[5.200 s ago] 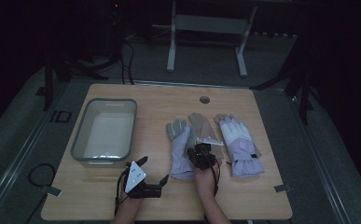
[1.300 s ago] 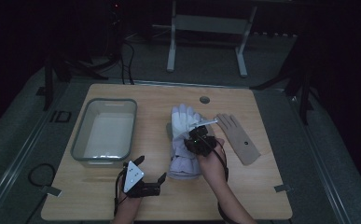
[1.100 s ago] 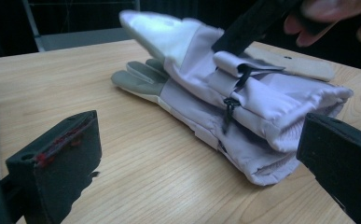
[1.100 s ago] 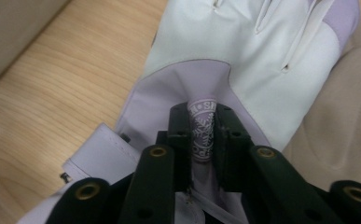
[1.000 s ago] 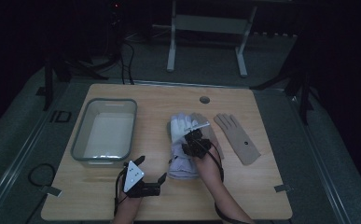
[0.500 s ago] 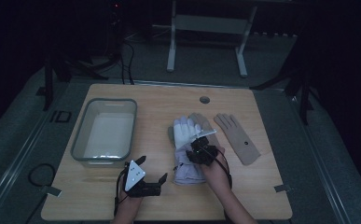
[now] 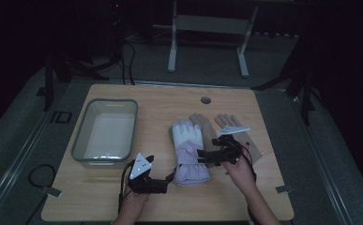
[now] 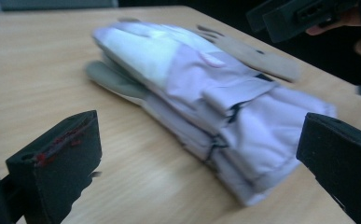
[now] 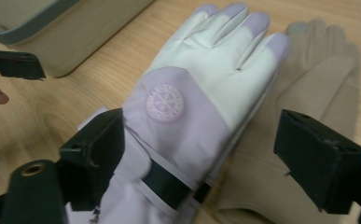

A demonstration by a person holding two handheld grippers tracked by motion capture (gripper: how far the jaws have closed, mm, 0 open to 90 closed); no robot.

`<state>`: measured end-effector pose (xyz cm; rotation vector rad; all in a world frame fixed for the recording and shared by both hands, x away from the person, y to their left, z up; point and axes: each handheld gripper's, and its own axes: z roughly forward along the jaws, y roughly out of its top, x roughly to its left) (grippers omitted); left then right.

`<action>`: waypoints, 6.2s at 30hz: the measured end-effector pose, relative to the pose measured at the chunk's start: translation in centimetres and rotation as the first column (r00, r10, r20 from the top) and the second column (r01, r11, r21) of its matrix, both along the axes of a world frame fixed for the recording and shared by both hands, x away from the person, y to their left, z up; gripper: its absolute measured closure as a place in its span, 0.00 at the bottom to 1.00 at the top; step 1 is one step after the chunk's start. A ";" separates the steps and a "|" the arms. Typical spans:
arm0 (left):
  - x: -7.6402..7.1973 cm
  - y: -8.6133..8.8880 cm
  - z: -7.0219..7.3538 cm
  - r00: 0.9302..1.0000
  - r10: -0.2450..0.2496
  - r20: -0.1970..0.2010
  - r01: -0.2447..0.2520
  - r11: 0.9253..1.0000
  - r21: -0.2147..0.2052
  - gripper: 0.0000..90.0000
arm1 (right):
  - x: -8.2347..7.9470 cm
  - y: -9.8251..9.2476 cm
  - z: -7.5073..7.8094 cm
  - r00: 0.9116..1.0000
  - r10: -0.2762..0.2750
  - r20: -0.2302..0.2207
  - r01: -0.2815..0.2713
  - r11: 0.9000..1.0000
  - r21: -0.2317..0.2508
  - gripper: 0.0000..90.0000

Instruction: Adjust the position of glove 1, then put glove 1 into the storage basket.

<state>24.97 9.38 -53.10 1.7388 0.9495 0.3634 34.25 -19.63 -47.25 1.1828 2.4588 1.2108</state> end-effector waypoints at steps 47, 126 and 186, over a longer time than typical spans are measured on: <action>4.7 -2.3 -3.0 0.903 -0.080 -0.421 0.107 0.993 0.040 0.53 | 3.6 2.1 -7.9 0.939 0.072 -0.336 -0.032 0.992 0.121 0.75; 7.4 11.2 11.9 0.954 -0.069 -0.291 0.142 0.961 0.235 0.82 | 4.4 17.7 6.4 0.996 0.088 0.015 -0.088 0.995 0.037 0.88; 10.6 19.6 2.6 0.830 0.145 -0.538 0.041 0.947 0.319 0.59 | 8.4 31.3 -2.5 0.971 0.145 -0.192 -0.186 0.959 -0.214 0.72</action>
